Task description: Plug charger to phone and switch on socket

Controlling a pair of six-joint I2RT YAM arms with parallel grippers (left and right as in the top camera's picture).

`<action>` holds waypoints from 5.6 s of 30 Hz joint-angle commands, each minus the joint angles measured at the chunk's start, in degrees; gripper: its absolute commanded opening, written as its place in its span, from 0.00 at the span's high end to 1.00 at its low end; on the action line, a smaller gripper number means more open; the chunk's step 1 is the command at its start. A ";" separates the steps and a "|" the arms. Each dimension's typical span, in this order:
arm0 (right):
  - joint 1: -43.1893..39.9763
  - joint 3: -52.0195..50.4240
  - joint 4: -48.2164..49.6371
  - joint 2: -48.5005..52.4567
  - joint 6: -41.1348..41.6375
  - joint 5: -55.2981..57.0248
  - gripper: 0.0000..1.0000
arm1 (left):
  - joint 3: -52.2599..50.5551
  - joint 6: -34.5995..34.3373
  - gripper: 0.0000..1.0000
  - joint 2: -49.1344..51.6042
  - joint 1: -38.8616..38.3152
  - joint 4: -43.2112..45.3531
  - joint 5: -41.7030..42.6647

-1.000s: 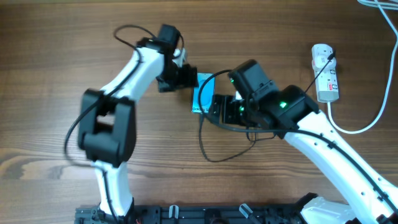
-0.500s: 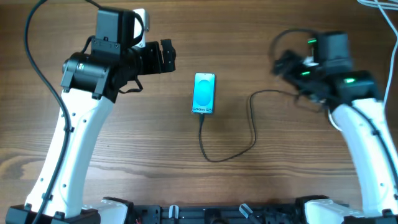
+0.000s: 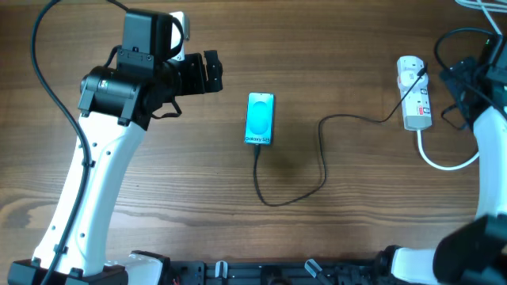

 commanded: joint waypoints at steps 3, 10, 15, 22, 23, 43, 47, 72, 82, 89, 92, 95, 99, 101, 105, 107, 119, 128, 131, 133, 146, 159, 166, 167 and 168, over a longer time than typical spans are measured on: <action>-1.51 1.11 5.64 7.48 -5.38 2.16 0.00 | -0.35 0.28 0.00 -0.26 0.09 -0.02 -0.96; -2.82 1.11 10.67 14.91 -8.63 0.85 0.01 | -0.35 0.28 0.00 -0.26 0.09 -0.02 -0.96; -2.97 1.11 13.73 18.99 -14.51 -2.97 0.00 | -0.35 0.28 0.00 -0.26 0.09 -0.02 -0.96; -3.67 1.11 15.08 22.32 -19.69 -6.64 0.00 | -0.35 0.28 0.00 -0.26 0.09 -0.02 -0.96; -3.82 1.11 15.15 22.73 -19.98 -6.80 0.00 | -0.35 0.28 0.00 -0.26 0.09 -0.02 -0.96; -6.32 1.11 16.31 25.05 -20.11 -15.87 0.00 | -0.35 0.31 0.00 -0.26 0.09 -0.02 -0.96; -6.29 1.11 16.74 25.27 -19.74 -15.34 0.00 | -0.35 0.28 0.00 -0.26 0.09 -0.02 -0.96; -6.29 1.11 17.03 28.61 -20.33 -20.41 0.00 | -0.35 0.28 0.00 -0.26 0.09 -0.02 -0.96; -6.27 1.11 15.63 28.61 -20.13 -20.44 0.00 | -0.35 0.31 0.00 -0.26 0.09 -0.02 -0.96; -6.08 1.11 15.43 28.68 -20.13 -20.44 0.00 | -0.35 0.28 0.00 -0.26 0.09 -0.02 -0.96; -6.05 0.98 15.39 28.68 -19.87 -20.46 0.00 | -0.35 0.28 0.00 -0.26 0.09 -0.02 -0.96; -6.03 0.85 15.32 28.85 -19.43 -20.48 0.00 | -0.35 0.28 0.00 -0.26 0.09 -0.02 -0.96; -6.01 0.85 15.02 29.44 -19.08 -21.31 0.00 | -0.35 0.28 0.00 -0.26 0.09 -0.02 -0.96; -6.01 0.85 14.95 29.75 -19.10 -21.49 0.00 | -0.35 0.28 0.00 -0.26 0.09 -0.02 -0.96; -6.01 0.85 14.34 29.75 -19.15 -21.49 0.00 | -0.35 0.28 0.00 -0.26 0.09 -0.02 -0.96; -6.01 0.85 14.19 29.75 -19.96 -21.51 0.00 | -0.35 0.28 0.00 -0.26 0.09 -0.02 -0.96; -6.08 0.87 13.00 25.16 -19.89 -21.46 0.00 | -0.35 0.28 0.00 -0.26 0.09 -0.02 -0.96; -6.08 0.87 2.97 8.85 -13.88 -20.61 0.00 | -0.35 0.31 0.00 -0.26 0.09 -0.02 -0.96; -6.08 0.85 -2.45 4.04 -11.13 -20.61 0.00 | -0.35 0.28 0.00 -0.26 0.09 -0.02 -0.96; -6.05 0.85 -5.92 1.29 -10.71 -20.63 0.00 | -0.35 0.31 0.00 -0.26 0.09 -0.02 -0.96; 0.70 -9.94 -10.67 -25.57 -11.21 -20.15 0.00 | -0.35 0.28 0.00 -0.26 0.09 -0.02 -0.96; 5.95 -23.47 -17.51 -52.00 -10.73 -17.62 0.00 | -0.35 0.28 0.00 -0.26 0.09 -0.02 -0.96; 5.95 -23.47 -19.93 -50.97 -10.75 -17.62 0.00 | -0.35 0.28 0.00 -0.26 0.09 -0.02 -0.96; 5.95 -23.47 -19.93 -50.75 -10.75 -17.62 0.00 | -0.35 0.31 0.00 -0.26 0.09 -0.02 -0.96; 5.95 -23.47 -19.93 -50.49 -10.75 -17.62 0.00 | -0.35 0.28 0.00 -0.26 0.09 -0.02 -0.96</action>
